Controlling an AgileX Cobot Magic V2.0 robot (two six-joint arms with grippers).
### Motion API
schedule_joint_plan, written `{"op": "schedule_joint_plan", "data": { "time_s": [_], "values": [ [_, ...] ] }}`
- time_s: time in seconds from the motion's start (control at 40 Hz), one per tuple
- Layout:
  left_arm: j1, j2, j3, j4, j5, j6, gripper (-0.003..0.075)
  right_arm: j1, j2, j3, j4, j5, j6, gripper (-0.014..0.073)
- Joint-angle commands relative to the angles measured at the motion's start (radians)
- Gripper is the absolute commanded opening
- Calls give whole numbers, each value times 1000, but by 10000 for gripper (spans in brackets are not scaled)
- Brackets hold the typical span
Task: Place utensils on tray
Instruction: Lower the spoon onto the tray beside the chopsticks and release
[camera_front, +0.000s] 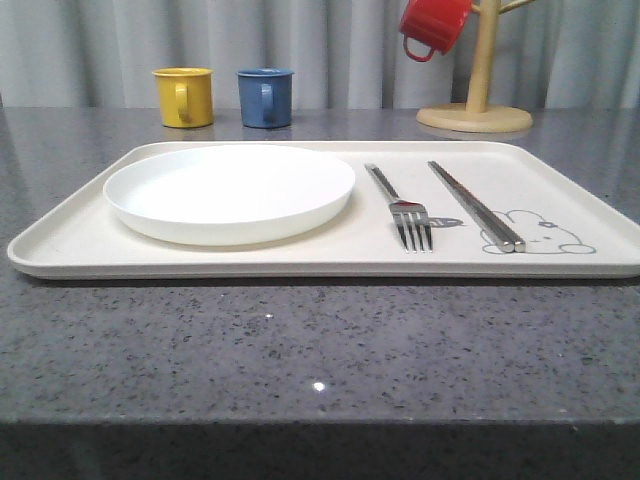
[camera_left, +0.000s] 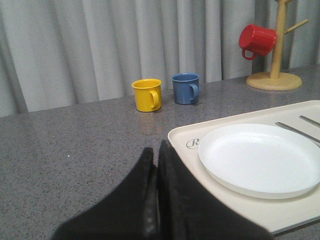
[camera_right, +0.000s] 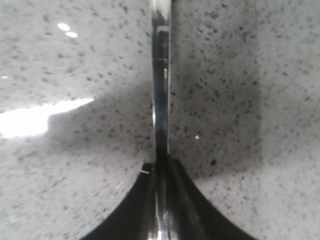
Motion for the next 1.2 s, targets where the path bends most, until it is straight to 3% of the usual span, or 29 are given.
{"op": "schedule_joint_plan", "data": {
  "time_s": [0.0, 0.3, 0.624, 0.849, 1.174],
  "values": [
    [-1, 13, -28, -15, -80, -9, -18, 16, -113, -29, -1, 17, 35, -68],
    [-1, 13, -28, -15, -80, -9, -18, 219, -260, -29, 0, 110, 104, -68],
    [-1, 13, -28, -15, -80, -9, -18, 463, -239, -27, 44, 91, 219, -68],
    [-1, 13, -28, -15, -80, -9, -18, 530, -178, -17, 59, 90, 245, -68],
    [-1, 13, -28, -15, -80, -9, -18, 532, -117, 11, 70, 56, 263, -68]
  ]
}}
